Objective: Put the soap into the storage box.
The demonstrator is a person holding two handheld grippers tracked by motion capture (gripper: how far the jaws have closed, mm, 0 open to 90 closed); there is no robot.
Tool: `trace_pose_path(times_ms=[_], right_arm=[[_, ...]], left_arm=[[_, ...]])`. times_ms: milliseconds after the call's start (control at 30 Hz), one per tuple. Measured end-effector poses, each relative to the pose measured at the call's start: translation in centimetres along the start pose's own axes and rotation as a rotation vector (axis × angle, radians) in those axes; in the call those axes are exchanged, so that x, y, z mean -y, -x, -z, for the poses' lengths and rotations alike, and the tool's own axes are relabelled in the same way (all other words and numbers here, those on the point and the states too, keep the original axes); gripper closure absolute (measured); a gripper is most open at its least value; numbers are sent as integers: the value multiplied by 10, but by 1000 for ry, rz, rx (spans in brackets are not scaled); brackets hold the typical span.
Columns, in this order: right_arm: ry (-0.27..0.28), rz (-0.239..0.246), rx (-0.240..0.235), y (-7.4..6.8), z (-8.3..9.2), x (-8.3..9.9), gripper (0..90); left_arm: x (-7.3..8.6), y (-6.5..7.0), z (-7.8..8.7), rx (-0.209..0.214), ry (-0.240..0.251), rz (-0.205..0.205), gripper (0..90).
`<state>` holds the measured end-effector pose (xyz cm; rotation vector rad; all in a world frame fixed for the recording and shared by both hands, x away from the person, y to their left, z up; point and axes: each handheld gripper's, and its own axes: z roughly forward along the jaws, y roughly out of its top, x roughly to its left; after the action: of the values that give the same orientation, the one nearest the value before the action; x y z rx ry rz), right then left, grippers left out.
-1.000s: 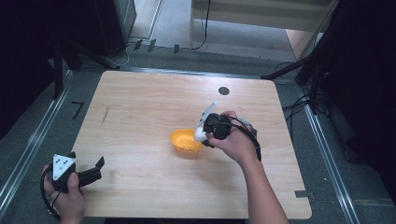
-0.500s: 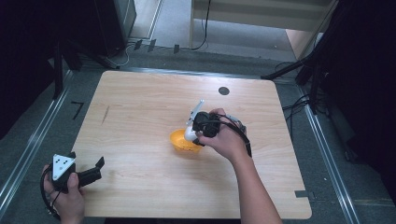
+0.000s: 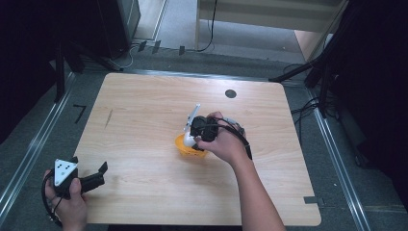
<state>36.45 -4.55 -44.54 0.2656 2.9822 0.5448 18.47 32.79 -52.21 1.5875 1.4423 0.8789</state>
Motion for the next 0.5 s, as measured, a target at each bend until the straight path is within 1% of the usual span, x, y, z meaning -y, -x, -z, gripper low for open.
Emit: trace_pose_path(times_ms=[33, 67, 100, 133, 233, 267, 367, 433, 467, 500], right_arm=[[4, 12, 0, 1, -2, -1, 510], [-6, 4, -3, 0, -3, -1, 510], [-5, 9, -7, 1, -5, -1, 510], [-12, 3, -7, 0, -5, -2, 510], [-13, 16, -9, 2, -9, -3, 510], [-16, 10, -9, 1, -10, -3, 510], [-22, 19, -12, 3, -13, -4, 509], [-29, 9, -15, 2, -15, -3, 509], [-27, 20, -15, 3, -16, -3, 509], [-36, 10, -18, 2, -17, -3, 509]], left_arm=[[0, 0, 0, 0, 0, 0, 0], [0, 0, 0, -1, -2, -1, 0], [0, 0, 0, -1, -2, -2, 0], [0, 0, 0, -1, -1, -1, 0], [0, 0, 0, -1, -1, -2, 0], [0, 0, 0, -1, -1, -2, 0], [0, 0, 0, -1, -1, -2, 0], [0, 0, 0, -1, -1, -3, 0], [0, 0, 0, -1, -1, -3, 0], [0, 0, 0, -1, -1, -3, 0]])
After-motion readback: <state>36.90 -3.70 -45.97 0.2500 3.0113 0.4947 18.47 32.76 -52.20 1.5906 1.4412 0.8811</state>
